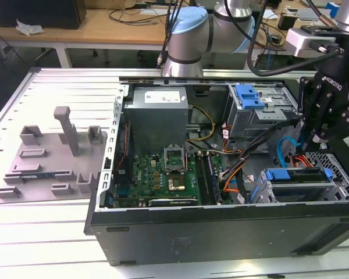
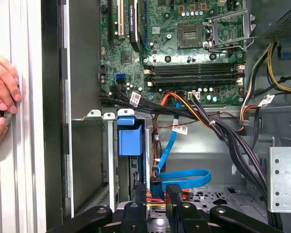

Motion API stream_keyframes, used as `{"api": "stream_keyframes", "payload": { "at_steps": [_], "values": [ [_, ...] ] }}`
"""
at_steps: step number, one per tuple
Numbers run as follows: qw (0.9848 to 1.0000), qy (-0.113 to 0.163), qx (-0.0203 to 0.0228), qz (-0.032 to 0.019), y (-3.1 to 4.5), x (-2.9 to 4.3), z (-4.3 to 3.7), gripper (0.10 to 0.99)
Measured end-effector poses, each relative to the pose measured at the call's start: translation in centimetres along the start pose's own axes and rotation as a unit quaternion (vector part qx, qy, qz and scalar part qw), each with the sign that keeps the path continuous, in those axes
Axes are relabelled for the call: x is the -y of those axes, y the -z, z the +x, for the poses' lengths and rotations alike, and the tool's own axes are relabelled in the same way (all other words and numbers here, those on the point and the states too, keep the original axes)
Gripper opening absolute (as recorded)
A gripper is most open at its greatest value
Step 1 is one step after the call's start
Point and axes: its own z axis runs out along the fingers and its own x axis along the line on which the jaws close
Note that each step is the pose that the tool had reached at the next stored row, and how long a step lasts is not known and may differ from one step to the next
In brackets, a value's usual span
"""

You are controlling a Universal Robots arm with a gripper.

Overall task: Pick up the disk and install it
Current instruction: 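Insert the second disk wire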

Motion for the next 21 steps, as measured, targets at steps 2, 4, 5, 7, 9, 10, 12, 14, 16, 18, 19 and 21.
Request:
{"api": "stream_keyframes", "payload": {
  "at_steps": [2,4,5,7,9,10,12,14,16,18,19,21],
  "values": [
    [1.0000,-0.004,-0.0006,-0.0006,-0.09,-0.03,-0.01,0.306],
    [1.0000,-0.010,-0.0014,-0.0015,-0.21,-0.09,-0.03,0.306],
    [0.9999,-0.011,-0.0017,-0.0017,-0.25,-0.14,-0.03,0.306],
    [0.9999,-0.015,-0.0023,-0.0022,-0.37,-0.30,-0.04,0.306],
    [0.9999,-0.016,-0.0046,-0.0024,-0.40,-0.49,-0.04,0.306],
    [0.9998,-0.017,-0.0065,-0.0023,-0.41,-0.55,-0.04,0.306],
    [0.9998,-0.017,-0.0136,-0.0019,-0.48,-0.61,-0.06,0.306],
    [0.9997,-0.017,-0.0172,-0.0018,-0.54,-0.67,-0.15,0.306],
    [0.9997,-0.017,-0.0176,-0.0018,-0.53,-0.74,-0.33,0.306],
    [0.9997,-0.017,-0.0176,-0.0018,-0.49,-0.77,-0.63,0.306],
    [0.9997,-0.017,-0.0176,-0.0017,-0.48,-0.78,-0.68,0.306],
    [0.9997,-0.017,-0.0179,-0.0017,-0.47,-0.78,-0.72,0.306]
  ]
}}
